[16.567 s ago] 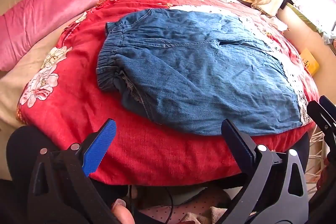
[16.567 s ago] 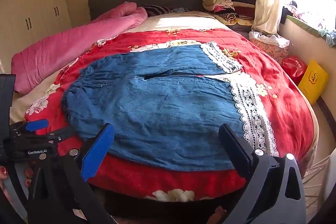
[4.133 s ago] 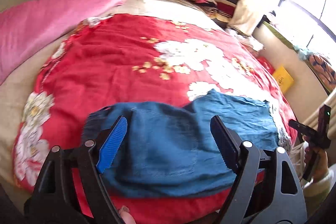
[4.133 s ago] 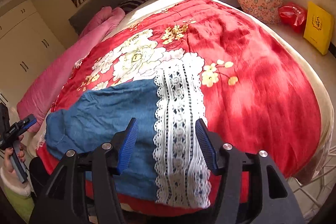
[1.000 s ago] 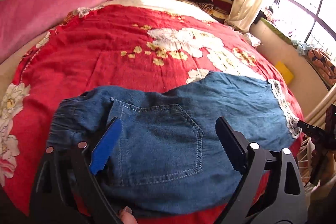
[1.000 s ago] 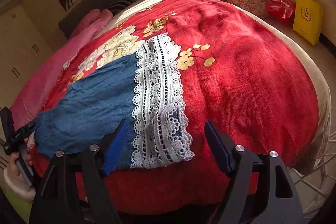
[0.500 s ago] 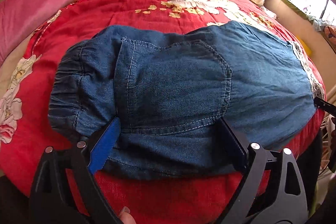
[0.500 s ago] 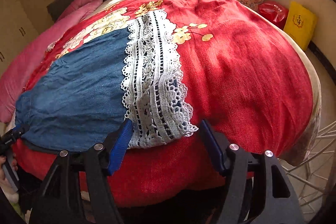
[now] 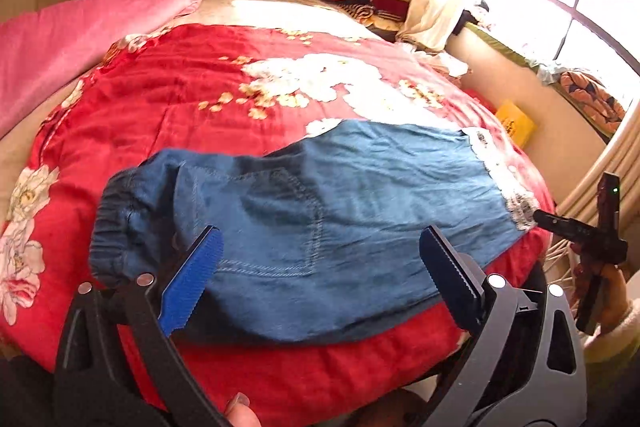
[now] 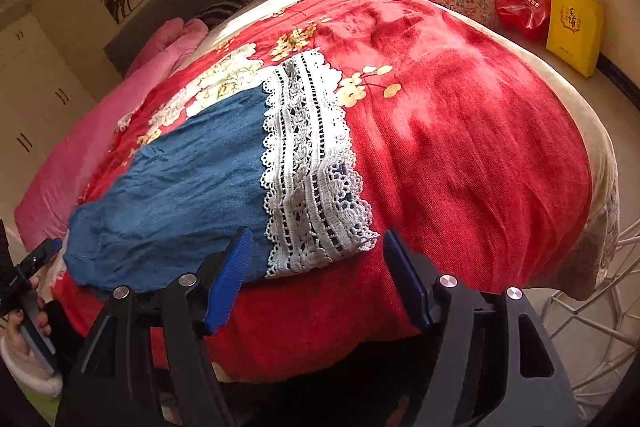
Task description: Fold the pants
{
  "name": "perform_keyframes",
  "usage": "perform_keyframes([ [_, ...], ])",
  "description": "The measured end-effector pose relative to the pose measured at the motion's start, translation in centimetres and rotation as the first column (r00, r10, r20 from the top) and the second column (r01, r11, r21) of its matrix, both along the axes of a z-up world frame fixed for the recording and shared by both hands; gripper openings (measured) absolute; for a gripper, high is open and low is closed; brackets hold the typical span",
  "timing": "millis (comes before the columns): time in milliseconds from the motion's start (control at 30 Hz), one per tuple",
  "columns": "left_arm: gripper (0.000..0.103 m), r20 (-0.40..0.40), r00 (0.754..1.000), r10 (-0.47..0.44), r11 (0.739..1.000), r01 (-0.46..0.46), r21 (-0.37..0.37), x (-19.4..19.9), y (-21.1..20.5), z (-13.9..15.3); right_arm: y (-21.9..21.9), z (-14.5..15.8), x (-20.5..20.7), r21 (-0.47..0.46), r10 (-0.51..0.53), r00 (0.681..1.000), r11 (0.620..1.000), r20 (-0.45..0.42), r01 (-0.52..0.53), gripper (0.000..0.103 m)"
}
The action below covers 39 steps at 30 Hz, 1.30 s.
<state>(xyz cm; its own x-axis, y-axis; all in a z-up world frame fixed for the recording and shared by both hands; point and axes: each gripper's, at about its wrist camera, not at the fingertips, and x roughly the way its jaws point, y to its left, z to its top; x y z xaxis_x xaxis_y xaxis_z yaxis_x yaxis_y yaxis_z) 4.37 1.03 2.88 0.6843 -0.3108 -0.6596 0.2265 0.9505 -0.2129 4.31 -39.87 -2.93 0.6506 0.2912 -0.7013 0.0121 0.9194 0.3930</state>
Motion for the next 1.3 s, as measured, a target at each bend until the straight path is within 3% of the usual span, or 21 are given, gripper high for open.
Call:
perform_keyframes([
  [233, 0.093, 0.029, 0.988, -0.151, 0.986, 0.149, 0.072, 4.4, -7.7, 3.8, -0.4, 1.2, -0.9, 0.059, -0.019, 1.0, 0.998, 0.024, 0.018, 0.067],
  [433, 0.093, -0.006, 0.952, -0.305, 0.947, 0.304, 0.106, 9.9, -15.4, 4.7, -0.2, 0.8, -0.9, 0.057, -0.024, 0.999, 0.998, 0.02, 0.023, 0.074],
  [667, 0.093, -0.093, 0.891, -0.443, 0.885, 0.452, 0.113, 15.5, -22.1, 2.1, -0.3, -0.1, -0.7, 0.067, -0.033, 0.999, 0.997, 0.014, 0.032, 0.075],
  [1067, 0.093, -0.215, 0.781, -0.587, 0.783, 0.615, 0.097, 20.9, -28.4, -2.4, -0.6, -1.8, 1.2, 0.13, -0.027, 1.0, 0.991, -0.001, 0.027, 0.075],
  [1200, 0.093, -0.247, 0.744, -0.62, 0.755, 0.652, 0.07, 22.1, -29.8, -3.9, -0.3, -2.2, 1.6, 0.174, -0.014, 1.0, 0.985, 0.007, 0.013, 0.074],
  [1300, 0.093, -0.265, 0.709, -0.654, 0.72, 0.69, 0.069, 22.7, -30.9, -5.2, -0.9, -2.3, 1.6, 0.26, -0.024, 0.999, 0.965, 0.025, 0.016, 0.069],
])
